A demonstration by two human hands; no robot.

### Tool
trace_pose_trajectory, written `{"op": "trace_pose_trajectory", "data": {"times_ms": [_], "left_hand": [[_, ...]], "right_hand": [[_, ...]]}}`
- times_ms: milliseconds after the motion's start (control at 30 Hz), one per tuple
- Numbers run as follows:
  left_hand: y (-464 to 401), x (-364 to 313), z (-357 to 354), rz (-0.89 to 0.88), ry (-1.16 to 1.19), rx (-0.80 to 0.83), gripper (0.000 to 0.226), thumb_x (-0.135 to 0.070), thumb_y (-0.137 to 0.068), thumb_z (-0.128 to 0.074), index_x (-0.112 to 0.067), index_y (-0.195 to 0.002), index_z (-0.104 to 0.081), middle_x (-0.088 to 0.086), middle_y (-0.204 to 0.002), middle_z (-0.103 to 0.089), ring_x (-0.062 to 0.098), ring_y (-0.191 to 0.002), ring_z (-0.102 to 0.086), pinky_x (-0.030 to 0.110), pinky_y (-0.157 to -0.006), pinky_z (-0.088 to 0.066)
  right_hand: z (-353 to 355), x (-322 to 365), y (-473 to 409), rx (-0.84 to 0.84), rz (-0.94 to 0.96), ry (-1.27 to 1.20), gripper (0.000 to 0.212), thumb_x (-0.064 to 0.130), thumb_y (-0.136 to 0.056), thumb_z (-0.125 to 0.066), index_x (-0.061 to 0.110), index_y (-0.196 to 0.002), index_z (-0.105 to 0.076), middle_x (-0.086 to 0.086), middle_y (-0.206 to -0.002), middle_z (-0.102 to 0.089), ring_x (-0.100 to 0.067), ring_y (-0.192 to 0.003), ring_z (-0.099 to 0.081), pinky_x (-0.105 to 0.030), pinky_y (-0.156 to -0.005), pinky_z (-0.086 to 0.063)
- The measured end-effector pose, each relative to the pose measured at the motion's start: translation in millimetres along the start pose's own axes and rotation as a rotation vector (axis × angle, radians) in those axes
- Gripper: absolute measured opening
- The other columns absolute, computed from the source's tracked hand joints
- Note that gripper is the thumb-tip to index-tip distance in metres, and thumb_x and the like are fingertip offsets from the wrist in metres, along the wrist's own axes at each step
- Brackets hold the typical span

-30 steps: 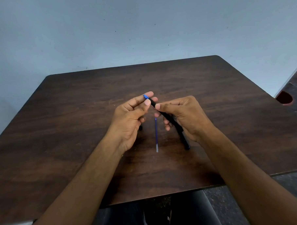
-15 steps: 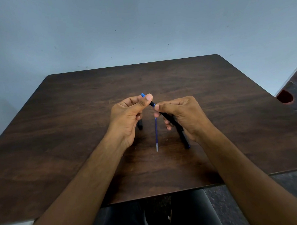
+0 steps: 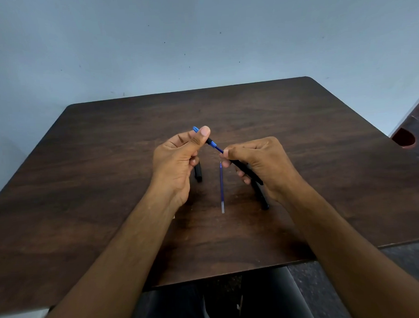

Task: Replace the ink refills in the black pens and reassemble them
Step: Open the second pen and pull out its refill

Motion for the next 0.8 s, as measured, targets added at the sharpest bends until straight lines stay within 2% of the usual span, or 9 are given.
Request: {"op": "trace_pose_trajectory", "data": {"times_ms": [67, 200, 333, 433, 533, 600, 667, 767, 800], "left_hand": [[0, -1, 1, -0.004, 0.010, -0.012, 0.035, -0.037, -0.056, -0.089, -0.015, -0.079, -0.074, -0.011, -0.061, -0.062, 0.007, -0.059, -0.041, 0.020, -0.051, -0.036], [-3, -6, 5, 0.007, 0.042, -0.062, 0.025, -0.033, -0.062, -0.089, -0.016, -0.077, -0.078, 0.002, -0.083, -0.067, 0.007, -0.059, -0.042, 0.020, -0.052, -0.036], [-8, -12, 14, 0.005, -0.016, -0.095, 0.027, -0.031, -0.066, -0.088, -0.011, -0.083, -0.079, 0.003, -0.082, -0.074, 0.007, -0.058, -0.044, 0.021, -0.054, -0.038], [-8, -15, 23, 0.037, -0.307, -0.070, 0.028, -0.033, -0.068, -0.089, -0.011, -0.083, -0.081, 0.001, -0.075, -0.074, 0.006, -0.057, -0.047, 0.021, -0.055, -0.042], [-4, -17, 27, 0.069, -0.676, 0.024, 0.017, -0.035, -0.065, -0.091, -0.021, -0.066, -0.081, -0.008, -0.060, -0.073, -0.002, -0.051, -0.050, 0.017, -0.054, -0.043], [-2, -17, 25, 0.121, -0.913, 0.047, 0.022, -0.038, -0.062, -0.093, -0.020, -0.066, -0.081, -0.007, -0.065, -0.074, -0.004, -0.063, -0.059, 0.024, -0.065, -0.044], [-1, -16, 23, 0.201, -1.140, 0.007, 0.028, -0.044, -0.060, -0.093, -0.022, -0.070, -0.080, -0.004, -0.077, -0.073, 0.005, -0.079, -0.061, 0.026, -0.070, -0.043], [2, -16, 16, 0.259, -1.250, -0.006, 0.031, -0.043, -0.064, -0.092, -0.017, -0.078, -0.080, 0.000, -0.081, -0.074, 0.011, -0.082, -0.064, 0.025, -0.065, -0.046], [3, -16, 13, 0.269, -1.273, 0.002, 0.032, -0.042, -0.066, -0.091, -0.016, -0.081, -0.080, 0.001, -0.082, -0.076, 0.012, -0.083, -0.067, 0.026, -0.067, -0.050]], "right_hand": [[0, 0, 0, -0.020, -0.004, 0.009, 0.014, 0.015, -0.087, -0.073, 0.007, -0.080, -0.082, -0.013, -0.078, -0.078, -0.017, -0.053, -0.053, -0.028, -0.044, -0.043], [1, 1, 1, -0.043, -0.010, -0.003, 0.014, 0.013, -0.085, -0.073, 0.007, -0.076, -0.082, -0.013, -0.076, -0.078, -0.017, -0.052, -0.051, -0.027, -0.044, -0.040], [5, 2, 1, -0.055, 0.000, 0.015, 0.015, 0.012, -0.084, -0.073, 0.004, -0.075, -0.081, -0.013, -0.076, -0.078, -0.019, -0.053, -0.050, -0.027, -0.044, -0.039], [9, 3, 0, -0.092, -0.008, 0.006, 0.015, 0.011, -0.083, -0.073, 0.002, -0.075, -0.081, -0.012, -0.072, -0.077, -0.018, -0.052, -0.050, -0.027, -0.043, -0.038], [12, 4, -1, -0.119, -0.035, 0.001, 0.013, 0.012, -0.082, -0.074, 0.004, -0.075, -0.081, -0.012, -0.072, -0.077, -0.016, -0.050, -0.051, -0.025, -0.041, -0.039], [11, 4, -1, -0.126, -0.048, -0.001, 0.014, 0.012, -0.081, -0.074, 0.002, -0.075, -0.081, -0.012, -0.071, -0.076, -0.016, -0.049, -0.050, -0.025, -0.040, -0.038], [9, 3, -1, -0.127, -0.059, -0.007, 0.014, 0.012, -0.081, -0.075, 0.001, -0.076, -0.080, -0.012, -0.069, -0.075, -0.016, -0.048, -0.050, -0.025, -0.040, -0.038], [4, 3, 0, -0.112, -0.065, -0.012, 0.013, 0.012, -0.082, -0.074, 0.002, -0.075, -0.081, -0.013, -0.068, -0.075, -0.016, -0.048, -0.050, -0.025, -0.040, -0.037], [3, 4, 0, -0.107, -0.064, -0.006, 0.014, 0.012, -0.082, -0.074, 0.002, -0.075, -0.081, -0.014, -0.069, -0.075, -0.016, -0.048, -0.050, -0.025, -0.040, -0.038]]}}
Point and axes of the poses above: each hand's wrist, its own y-axis away from the middle knuckle, its own z-axis out of the back of the hand, x = y × z, the point moved 2 cm from there along -y, towards the middle knuckle
